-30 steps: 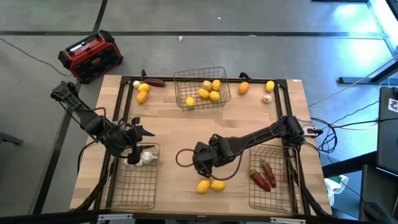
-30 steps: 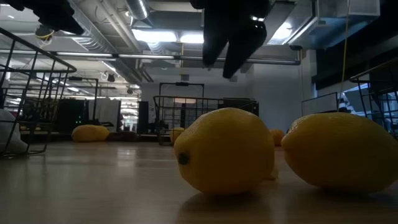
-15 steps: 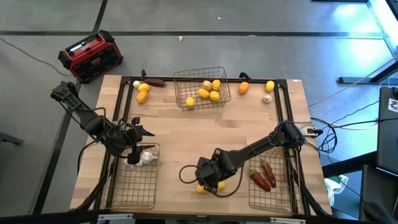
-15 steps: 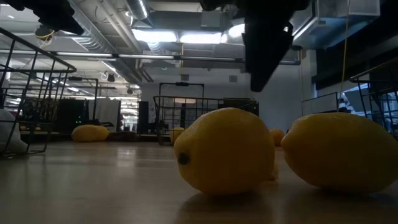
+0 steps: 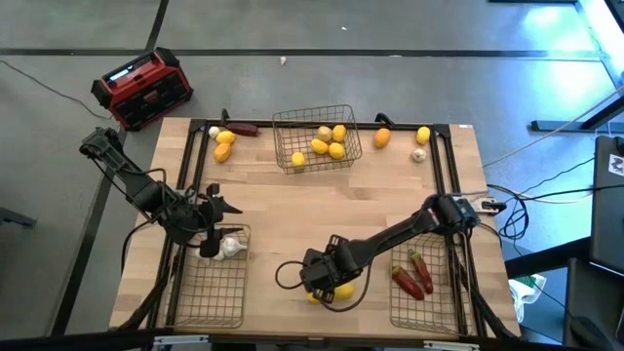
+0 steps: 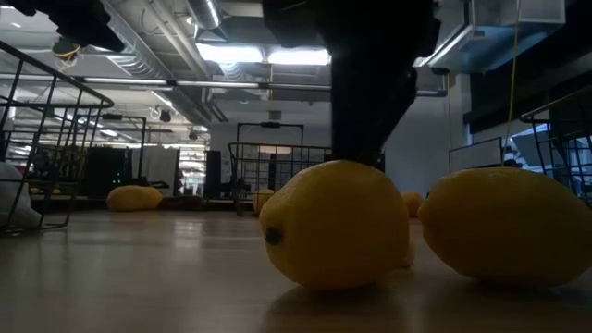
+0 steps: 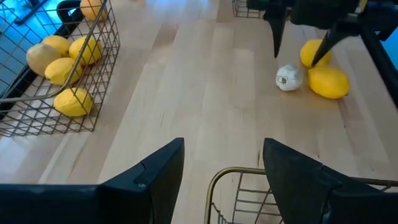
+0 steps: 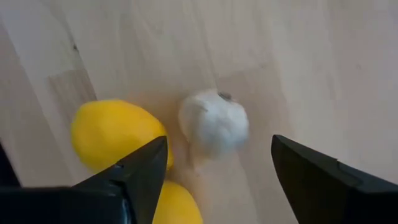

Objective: Sort produce into baskets
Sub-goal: Put the garlic into the bottom left wire basket

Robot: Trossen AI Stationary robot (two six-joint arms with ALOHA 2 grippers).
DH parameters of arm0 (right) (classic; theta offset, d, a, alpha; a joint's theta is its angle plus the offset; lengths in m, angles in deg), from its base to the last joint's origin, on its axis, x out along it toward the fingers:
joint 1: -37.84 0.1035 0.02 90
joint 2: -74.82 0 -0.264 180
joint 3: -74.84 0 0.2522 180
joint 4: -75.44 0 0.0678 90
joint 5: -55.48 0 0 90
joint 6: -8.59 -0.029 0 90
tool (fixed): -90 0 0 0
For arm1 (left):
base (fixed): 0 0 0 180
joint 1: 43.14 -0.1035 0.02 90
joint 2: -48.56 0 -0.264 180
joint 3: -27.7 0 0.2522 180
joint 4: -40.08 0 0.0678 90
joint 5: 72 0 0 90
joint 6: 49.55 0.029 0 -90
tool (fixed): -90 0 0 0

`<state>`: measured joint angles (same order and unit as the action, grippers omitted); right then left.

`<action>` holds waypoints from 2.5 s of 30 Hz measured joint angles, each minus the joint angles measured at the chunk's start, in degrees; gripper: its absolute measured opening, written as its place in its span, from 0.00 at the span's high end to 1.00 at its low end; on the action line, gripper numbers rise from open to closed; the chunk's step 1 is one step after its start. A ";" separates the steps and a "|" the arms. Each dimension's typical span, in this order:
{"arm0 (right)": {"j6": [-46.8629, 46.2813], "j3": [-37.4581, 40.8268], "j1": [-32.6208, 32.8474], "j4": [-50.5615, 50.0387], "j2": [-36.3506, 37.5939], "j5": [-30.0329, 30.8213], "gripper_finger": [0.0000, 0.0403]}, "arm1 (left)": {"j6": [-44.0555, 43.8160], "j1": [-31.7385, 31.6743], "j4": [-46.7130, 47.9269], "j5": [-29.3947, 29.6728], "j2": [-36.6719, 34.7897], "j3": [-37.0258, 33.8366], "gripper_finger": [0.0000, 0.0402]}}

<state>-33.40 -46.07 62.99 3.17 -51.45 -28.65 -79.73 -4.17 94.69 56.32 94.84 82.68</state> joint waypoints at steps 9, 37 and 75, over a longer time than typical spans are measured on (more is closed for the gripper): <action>-3.34 -0.02 0.79 -2.81 -1.77 2.24 0.34 | -2.26 -0.01 0.01 -0.07 -0.02 0.00 0.47; 1.50 -0.11 1.57 -1.52 -7.00 6.93 0.34 | -1.41 0.00 0.05 0.02 -0.02 0.00 0.47; 6.52 0.10 1.41 -3.00 -6.80 12.61 0.94 | -2.01 0.01 -0.21 0.00 0.00 0.00 0.47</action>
<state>-26.87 -45.97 64.40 0.17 -58.25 -16.04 -81.74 -4.16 94.48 56.32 94.84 82.68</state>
